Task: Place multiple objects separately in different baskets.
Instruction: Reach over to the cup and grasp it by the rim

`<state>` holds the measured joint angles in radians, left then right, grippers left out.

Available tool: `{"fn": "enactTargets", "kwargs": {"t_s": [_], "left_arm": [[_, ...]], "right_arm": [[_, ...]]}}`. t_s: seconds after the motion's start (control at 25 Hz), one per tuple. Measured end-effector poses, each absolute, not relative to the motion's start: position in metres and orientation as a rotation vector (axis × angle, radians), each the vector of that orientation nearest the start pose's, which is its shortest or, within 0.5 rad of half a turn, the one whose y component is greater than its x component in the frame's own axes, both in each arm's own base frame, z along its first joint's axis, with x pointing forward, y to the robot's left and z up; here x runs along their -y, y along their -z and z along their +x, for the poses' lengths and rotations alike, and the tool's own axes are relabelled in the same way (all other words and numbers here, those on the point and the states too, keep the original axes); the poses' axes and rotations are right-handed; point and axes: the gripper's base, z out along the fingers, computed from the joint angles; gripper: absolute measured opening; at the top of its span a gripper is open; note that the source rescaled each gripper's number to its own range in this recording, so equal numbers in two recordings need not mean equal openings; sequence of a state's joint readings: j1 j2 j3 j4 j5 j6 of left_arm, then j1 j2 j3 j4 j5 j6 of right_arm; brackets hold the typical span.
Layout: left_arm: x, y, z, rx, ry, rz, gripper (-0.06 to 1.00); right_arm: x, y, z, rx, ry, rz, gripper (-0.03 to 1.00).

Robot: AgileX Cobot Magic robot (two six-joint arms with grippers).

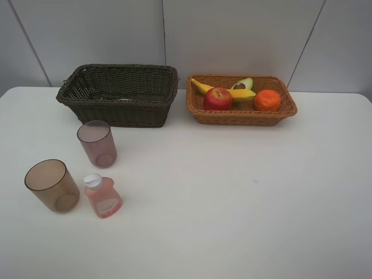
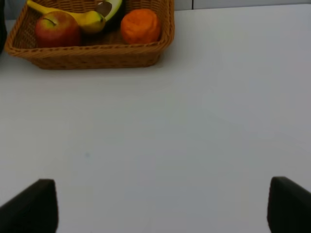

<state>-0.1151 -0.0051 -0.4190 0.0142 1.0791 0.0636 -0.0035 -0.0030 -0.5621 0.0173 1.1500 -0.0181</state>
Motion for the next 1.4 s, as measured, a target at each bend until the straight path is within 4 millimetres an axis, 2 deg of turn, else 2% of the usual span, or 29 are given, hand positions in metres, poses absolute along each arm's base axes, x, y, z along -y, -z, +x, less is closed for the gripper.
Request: {"fn": "enactTargets", "kwargs": {"t_s": [0.28,1.4], "left_arm": [[-0.0009,-0.2530,0.0021,-2.130,0.013,0.191,1.00],[-0.0009,-0.2530,0.0021,-2.130,0.013,0.191,1.00]], "right_arm": [[-0.0029,-0.2820,-0.0072,-2.021,-0.030,-0.017,0.85],[0.0006,-0.2824,-0.0070,-2.016,-0.018,0.052,0.85]]}}
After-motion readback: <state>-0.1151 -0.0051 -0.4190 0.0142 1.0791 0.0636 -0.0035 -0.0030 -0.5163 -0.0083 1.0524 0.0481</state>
